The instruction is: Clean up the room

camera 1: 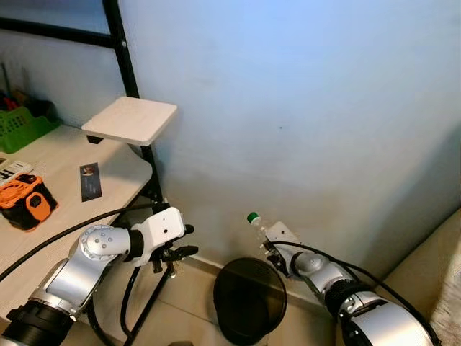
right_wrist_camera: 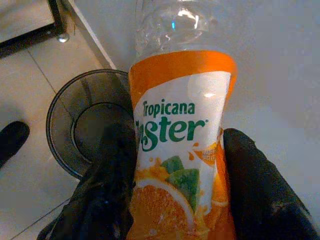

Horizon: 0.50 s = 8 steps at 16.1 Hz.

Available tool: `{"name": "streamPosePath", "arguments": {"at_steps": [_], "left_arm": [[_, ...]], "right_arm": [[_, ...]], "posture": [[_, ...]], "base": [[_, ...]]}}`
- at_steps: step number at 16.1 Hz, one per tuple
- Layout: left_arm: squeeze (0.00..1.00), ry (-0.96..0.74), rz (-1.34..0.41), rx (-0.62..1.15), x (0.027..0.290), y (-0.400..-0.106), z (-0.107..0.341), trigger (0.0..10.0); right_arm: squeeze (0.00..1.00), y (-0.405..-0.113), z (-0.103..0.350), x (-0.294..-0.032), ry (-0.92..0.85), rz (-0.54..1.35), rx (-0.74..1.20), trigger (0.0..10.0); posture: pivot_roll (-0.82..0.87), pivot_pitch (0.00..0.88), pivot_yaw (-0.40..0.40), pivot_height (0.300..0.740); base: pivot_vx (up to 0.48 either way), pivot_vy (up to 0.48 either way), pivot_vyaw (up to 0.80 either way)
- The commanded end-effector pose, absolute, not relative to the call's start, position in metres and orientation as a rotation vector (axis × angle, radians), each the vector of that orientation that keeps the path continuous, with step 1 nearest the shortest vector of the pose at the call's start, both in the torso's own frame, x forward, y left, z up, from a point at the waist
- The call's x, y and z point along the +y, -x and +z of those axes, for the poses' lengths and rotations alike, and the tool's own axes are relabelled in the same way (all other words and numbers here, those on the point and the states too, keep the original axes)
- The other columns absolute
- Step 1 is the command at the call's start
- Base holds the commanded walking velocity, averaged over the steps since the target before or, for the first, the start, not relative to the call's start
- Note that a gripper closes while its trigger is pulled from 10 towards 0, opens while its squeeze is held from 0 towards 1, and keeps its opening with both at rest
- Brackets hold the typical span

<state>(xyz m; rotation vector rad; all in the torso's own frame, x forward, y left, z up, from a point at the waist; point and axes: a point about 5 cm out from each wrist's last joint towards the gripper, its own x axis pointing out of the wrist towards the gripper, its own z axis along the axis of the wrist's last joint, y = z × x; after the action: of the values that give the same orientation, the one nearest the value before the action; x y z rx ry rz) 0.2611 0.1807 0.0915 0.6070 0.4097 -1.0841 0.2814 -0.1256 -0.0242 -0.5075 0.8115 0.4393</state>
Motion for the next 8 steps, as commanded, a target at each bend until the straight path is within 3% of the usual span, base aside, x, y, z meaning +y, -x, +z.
{"name": "streamPosePath", "arguments": {"at_steps": [1, 2, 3, 4, 8], "left_arm": [[0.0, -0.649, -1.099, 0.403, 0.1809, -0.262, 0.0928, 10.0], [0.0, -0.65, -1.098, 0.401, 0.1807, -0.2622, 0.0926, 10.0], [0.0, -0.645, -1.097, 0.399, 0.1802, -0.2623, 0.0925, 10.0], [0.0, -0.642, -1.096, 0.397, 0.1798, -0.2625, 0.0924, 10.0], [0.0, -0.638, -1.095, 0.394, 0.1803, -0.262, 0.0921, 10.0]], "right_arm": [[0.0, -0.2804, -0.0253, -0.1339, 0.505, 0.426, 0.817, 10.0], [0.0, -0.2801, -0.0256, -0.1347, 0.506, 0.425, 0.818, 10.0], [0.24, -0.2794, -0.0262, -0.1342, 0.49, 0.427, 0.823, 10.0], [1.0, -0.2787, -0.0267, -0.134, 0.482, 0.431, 0.827, 10.0], [1.0, -0.2774, -0.0278, -0.1343, 0.478, 0.439, 0.832, 10.0]], "posture": [[0.19, 0.0, -0.025, 0.74], [0.19, 0.0, -0.027, 0.74], [0.19, 0.0, -0.029, 0.74], [0.19, 0.0, -0.032, 0.74], [0.2, 0.0, -0.034, 0.74]], "base": [[0.0, 0.0, 0.0], [0.0, 0.0, 0.0], [0.0, 0.0, 0.0], [0.0, 0.0, 0.0], [0.0, 0.0, 0.0]]}}
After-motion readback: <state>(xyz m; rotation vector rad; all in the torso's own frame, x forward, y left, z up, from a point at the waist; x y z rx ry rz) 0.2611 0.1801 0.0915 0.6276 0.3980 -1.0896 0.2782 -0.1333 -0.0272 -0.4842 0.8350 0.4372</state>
